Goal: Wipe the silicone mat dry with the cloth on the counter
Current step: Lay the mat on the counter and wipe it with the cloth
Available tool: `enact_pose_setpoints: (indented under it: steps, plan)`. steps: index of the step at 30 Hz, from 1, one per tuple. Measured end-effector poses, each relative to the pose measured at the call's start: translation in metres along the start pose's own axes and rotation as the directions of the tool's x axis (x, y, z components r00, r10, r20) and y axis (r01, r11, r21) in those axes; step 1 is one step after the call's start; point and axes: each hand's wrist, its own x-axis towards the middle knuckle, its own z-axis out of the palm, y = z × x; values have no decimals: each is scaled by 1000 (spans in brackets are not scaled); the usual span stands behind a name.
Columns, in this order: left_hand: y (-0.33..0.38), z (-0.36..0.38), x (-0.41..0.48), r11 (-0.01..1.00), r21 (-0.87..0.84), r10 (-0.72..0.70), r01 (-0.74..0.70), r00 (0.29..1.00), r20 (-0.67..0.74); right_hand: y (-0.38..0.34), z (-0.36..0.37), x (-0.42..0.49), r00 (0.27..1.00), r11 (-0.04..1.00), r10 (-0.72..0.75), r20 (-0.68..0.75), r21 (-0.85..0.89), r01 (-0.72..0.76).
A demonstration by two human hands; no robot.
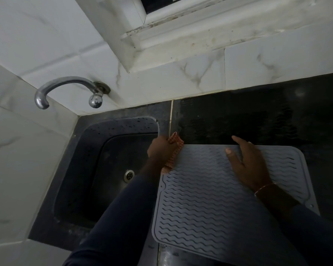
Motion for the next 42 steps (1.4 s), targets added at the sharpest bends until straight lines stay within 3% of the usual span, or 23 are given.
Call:
enact_pose_setpoints:
  steps: [6,8,11,15,24,29,35,38,42]
  plan:
    - [-20,-19,6,970,238,-19,43,995,-102,2,1,2,1000,1000,-4,-6,-25,4]
    - [-23,-17,1,984,177,7,12,994,-106,2,2,2,1000,1000,-7,-8,-17,7]
    - [-15,-5,-6,999,2,45,-45,999,-4,1,1,1,1000,1000,-18,-17,-23,17]
    - [-3,0,0,1000,-20,-18,19,999,40,-1,1,1,1000,999,-7,-17,-36,6]
    - [12,-15,8,963,244,-115,114,993,-13,3,3,2,1000,999,1,-11,-41,-1]
    - [26,-11,0,900,427,-51,85,995,-90,5,3,2,1000,1000,6,1,-12,-6]
    - [27,11,-12,957,276,97,-93,995,-3,6,4,3,1000,999,-19,-16,-26,18]
    - [18,8,-10,959,272,78,-78,997,13,7,5,3,1000,999,-9,-14,-32,8]
    - [-4,-15,1,891,453,71,-34,995,-65,9,6,4,1000,1000,-7,-12,-10,7]
